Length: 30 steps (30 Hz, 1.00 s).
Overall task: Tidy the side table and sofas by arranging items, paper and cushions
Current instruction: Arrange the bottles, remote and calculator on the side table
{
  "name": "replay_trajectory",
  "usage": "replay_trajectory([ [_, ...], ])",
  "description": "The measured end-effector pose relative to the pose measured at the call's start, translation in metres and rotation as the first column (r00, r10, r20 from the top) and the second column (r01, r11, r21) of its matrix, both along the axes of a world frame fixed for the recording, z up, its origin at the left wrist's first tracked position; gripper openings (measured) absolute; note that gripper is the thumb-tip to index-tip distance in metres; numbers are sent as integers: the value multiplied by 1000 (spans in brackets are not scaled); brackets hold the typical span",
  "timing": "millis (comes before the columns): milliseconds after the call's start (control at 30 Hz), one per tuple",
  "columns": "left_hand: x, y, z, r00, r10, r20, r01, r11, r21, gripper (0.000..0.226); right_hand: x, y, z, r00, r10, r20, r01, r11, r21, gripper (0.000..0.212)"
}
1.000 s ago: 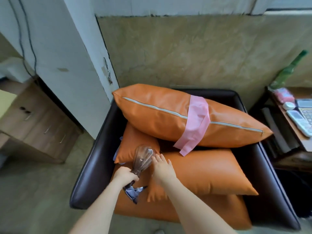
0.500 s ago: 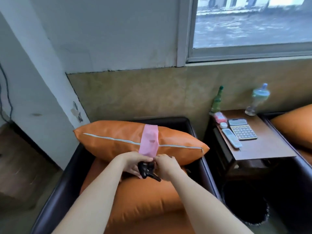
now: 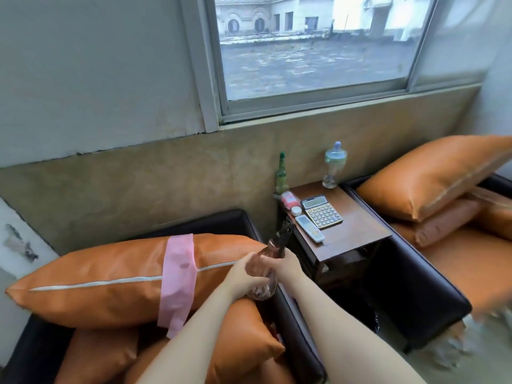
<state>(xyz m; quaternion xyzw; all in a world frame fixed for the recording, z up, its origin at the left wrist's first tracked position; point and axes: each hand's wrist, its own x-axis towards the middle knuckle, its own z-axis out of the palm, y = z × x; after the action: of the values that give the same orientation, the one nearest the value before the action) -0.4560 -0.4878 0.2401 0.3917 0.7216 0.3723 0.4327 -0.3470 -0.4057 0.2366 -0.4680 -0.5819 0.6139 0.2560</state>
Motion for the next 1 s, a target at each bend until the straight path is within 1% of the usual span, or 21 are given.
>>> replay_trajectory([
  [67,11,23,0,999,-9,-36,10,1000,25,83,12,17,-2,998,-49,-28,48,999,-26,13],
  [133,18,45,-5,1000,1,-27,0,1000,29,91,27,33,2,996,-78,-53,76,996,-47,16],
  [200,27,67,-10,1000,14,-1,-14,1000,3,92,46,45,13,994,-72,-83,66,995,-72,13],
  [233,35,76,-7,1000,19,22,-19,1000,5,89,57,52,16,994,-56,-89,48,995,-89,12],
  [333,60,105,-3,992,25,127,-30,999,42,61,90,78,25,995,1,-102,-15,992,-129,18],
  [367,69,115,-3,986,28,164,-38,998,55,54,100,89,27,994,21,-103,-36,989,-144,20],
  [400,78,126,-2,980,28,197,-42,997,71,53,110,100,28,994,40,-106,-57,985,-161,22],
  [500,108,163,-2,948,33,315,-62,995,83,64,144,137,27,993,89,-76,-101,979,-177,35],
  [533,120,174,-1,927,30,374,-63,995,77,62,156,151,27,993,99,-69,-110,977,-185,39],
  [600,143,198,-1,886,18,464,-57,996,70,45,180,180,30,993,105,-56,-114,975,-189,46],
  [633,154,210,-1,870,18,492,-59,996,67,41,191,195,31,993,109,-46,-116,975,-188,48],
  [700,170,230,-2,849,52,526,-95,994,55,48,207,222,28,991,126,-46,-133,971,-200,48],
  [767,180,245,-3,841,81,534,-123,992,43,50,213,240,23,990,137,-34,-141,968,-208,46],
  [833,181,259,-6,850,89,519,-111,994,12,43,214,256,17,991,136,-10,-135,968,-212,46],
  [900,176,273,-4,878,31,478,-27,1000,-16,33,212,271,12,989,151,5,-146,965,-216,38],
  [1000,161,304,-6,934,-23,356,51,996,-69,39,205,295,7,987,161,19,-153,965,-213,30],
])
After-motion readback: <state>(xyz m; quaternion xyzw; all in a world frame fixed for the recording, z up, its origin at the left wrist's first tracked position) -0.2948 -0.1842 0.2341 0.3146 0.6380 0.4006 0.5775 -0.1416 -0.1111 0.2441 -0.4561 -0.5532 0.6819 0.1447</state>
